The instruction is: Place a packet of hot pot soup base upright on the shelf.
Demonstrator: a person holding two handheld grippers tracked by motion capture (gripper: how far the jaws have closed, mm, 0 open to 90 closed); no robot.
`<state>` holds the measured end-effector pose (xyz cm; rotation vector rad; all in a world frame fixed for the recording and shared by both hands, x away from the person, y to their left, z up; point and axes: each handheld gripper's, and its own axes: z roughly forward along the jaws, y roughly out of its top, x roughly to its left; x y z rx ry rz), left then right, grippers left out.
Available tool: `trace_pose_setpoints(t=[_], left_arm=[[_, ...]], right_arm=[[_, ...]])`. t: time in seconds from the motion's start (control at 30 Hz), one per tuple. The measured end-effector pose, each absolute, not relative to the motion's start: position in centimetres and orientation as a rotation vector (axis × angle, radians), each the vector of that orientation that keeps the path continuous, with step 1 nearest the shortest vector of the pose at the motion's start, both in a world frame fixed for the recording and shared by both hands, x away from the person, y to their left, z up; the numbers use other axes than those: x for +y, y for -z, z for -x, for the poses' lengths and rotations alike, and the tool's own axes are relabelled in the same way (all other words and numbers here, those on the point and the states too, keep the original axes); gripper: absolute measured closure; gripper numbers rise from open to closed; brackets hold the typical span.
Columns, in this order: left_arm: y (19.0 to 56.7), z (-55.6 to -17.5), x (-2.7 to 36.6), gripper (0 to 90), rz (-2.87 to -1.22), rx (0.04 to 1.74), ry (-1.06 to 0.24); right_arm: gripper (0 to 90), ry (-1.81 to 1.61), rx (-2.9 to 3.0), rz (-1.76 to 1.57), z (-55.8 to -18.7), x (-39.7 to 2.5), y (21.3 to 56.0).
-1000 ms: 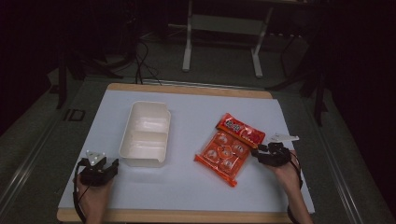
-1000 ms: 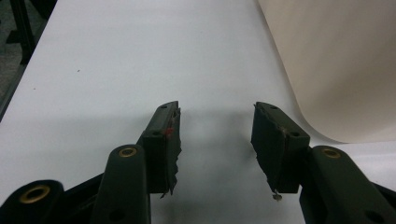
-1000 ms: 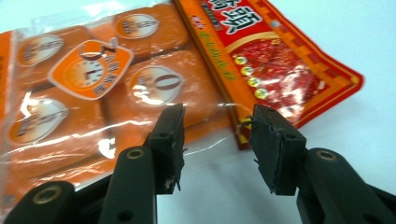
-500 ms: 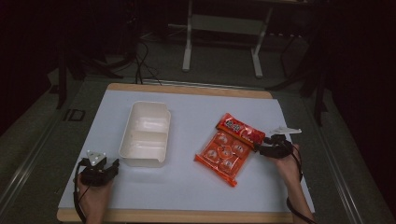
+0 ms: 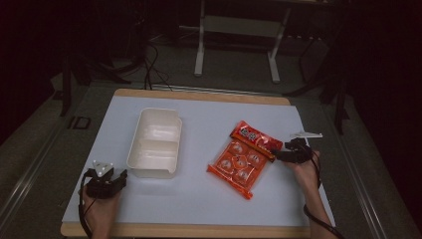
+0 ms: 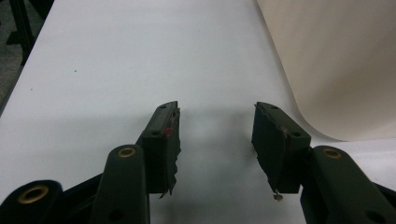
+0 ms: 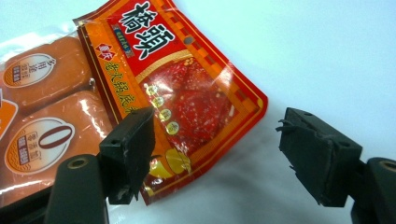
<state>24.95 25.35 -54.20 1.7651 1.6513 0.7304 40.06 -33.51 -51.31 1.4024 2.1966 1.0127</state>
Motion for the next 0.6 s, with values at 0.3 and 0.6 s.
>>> trace_pose_setpoints(t=[0.3,0.6], left_arm=[[54.2,-25.0,25.4,51.0,-1.763,1.654,-0.731],[54.2,-24.9,25.3,50.9,-1.766,1.653,-0.736]], right_arm=[[33.7,-1.207,2.218,-1.427,-41.0,-33.5,51.7],[33.9,-1.241,2.261,-1.287,-40.5,-32.2,50.6]])
